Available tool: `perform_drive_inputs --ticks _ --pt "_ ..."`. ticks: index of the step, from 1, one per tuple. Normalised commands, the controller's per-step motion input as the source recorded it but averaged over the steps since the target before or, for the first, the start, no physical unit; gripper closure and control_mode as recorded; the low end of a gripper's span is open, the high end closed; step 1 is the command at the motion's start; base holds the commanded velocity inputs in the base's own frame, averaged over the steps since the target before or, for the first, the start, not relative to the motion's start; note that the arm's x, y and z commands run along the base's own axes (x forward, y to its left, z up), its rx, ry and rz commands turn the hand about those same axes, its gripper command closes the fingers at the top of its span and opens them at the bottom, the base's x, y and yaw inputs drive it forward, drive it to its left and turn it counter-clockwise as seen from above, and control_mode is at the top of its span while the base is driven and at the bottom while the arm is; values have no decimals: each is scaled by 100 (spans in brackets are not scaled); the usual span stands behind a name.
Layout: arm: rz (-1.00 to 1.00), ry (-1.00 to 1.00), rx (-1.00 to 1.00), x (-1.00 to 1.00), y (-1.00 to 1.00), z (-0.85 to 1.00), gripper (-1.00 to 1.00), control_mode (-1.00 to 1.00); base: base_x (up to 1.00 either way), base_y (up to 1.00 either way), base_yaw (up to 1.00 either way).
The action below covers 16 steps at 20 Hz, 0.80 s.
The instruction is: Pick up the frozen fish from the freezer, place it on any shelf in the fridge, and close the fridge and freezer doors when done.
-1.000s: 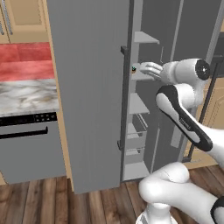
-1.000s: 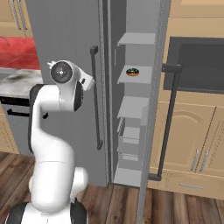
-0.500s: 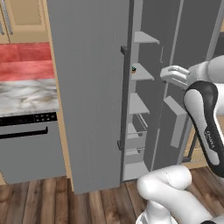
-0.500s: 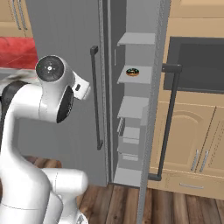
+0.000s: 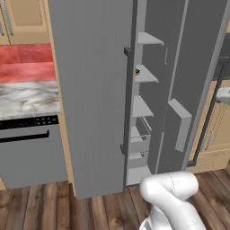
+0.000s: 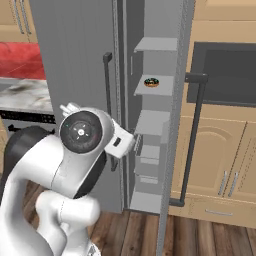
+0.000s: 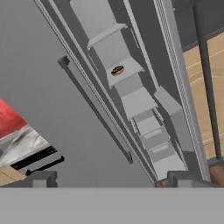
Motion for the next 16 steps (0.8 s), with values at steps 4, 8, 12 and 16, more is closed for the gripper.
perform_drive_inputs --ticks 4,8,12,16 --pt "-16 7 9 -47 -100 0 -100 -100 0 0 0" --pt "-11 7 2 -4 -100 -11 -100 -100 0 0 0" --pt "-7 10 0 16 -100 -37 -100 -100 0 0 0" --pt "-1 1 0 46 -96 -41 -100 -100 0 0 0"
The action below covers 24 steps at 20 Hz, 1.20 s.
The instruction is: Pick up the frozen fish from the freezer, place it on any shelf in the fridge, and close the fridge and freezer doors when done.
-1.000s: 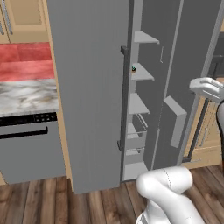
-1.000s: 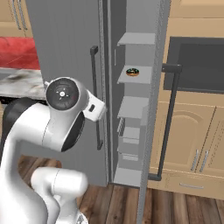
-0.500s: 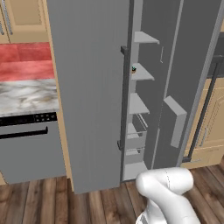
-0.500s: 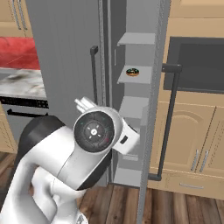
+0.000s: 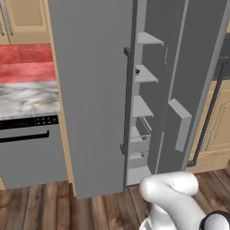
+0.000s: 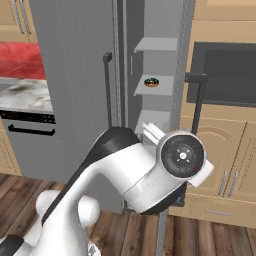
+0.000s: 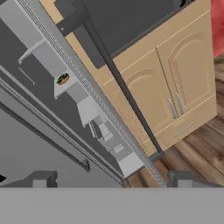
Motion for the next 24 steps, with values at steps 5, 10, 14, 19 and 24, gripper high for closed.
perform_drive_inputs --ticks 5,10,14,19,24 --pt "0 0 0 93 -60 -51 -100 -100 0 0 0" --pt "9 0 1 88 -57 -42 -100 -100 0 0 0" --pt "12 0 6 75 -26 -27 -100 -100 0 0 0" --pt "8 0 4 78 -10 -22 -100 -100 0 0 0" --pt "10 -1 2 51 0 -6 -100 -100 0 0 0"
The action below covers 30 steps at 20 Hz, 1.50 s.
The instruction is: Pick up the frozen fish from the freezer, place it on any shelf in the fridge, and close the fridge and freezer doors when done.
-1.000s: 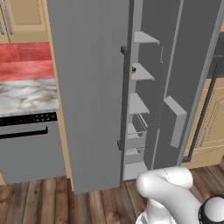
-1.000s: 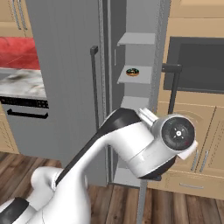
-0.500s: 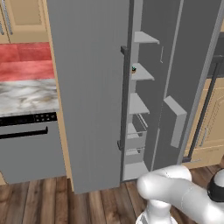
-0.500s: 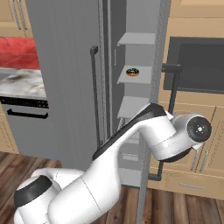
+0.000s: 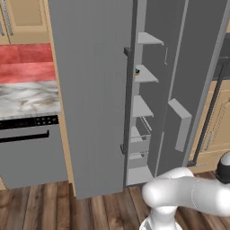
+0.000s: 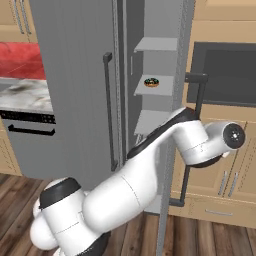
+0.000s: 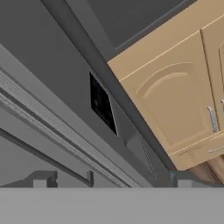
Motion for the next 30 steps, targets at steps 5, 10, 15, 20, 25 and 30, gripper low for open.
perform_drive_inputs --ticks 5,10,15,20,25,30 --pt "14 -2 2 44 0 -1 -100 -100 0 0 0" --pt "16 -5 3 36 0 0 -100 -100 0 0 0" --pt "17 -5 10 40 5 -3 -100 -100 0 0 0" --pt "17 -5 12 43 14 -2 -100 -100 0 0 0" --pt "15 -3 2 39 24 -2 -100 -100 0 0 0" --pt "10 0 0 29 42 0 -100 -100 0 0 0"
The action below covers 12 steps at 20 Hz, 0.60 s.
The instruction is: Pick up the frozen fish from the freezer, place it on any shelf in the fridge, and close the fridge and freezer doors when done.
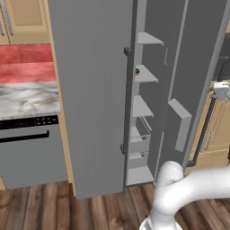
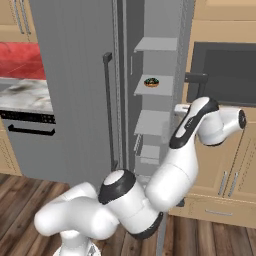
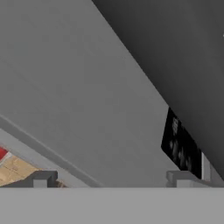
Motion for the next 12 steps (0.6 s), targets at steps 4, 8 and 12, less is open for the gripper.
perform_drive_inputs --ticks 4,8,12 --pt "8 0 0 10 47 0 -100 -100 0 0 0" --pt "7 0 0 0 31 0 -100 -100 0 0 0" --pt "1 -4 0 -15 -5 10 -100 -100 0 0 0"
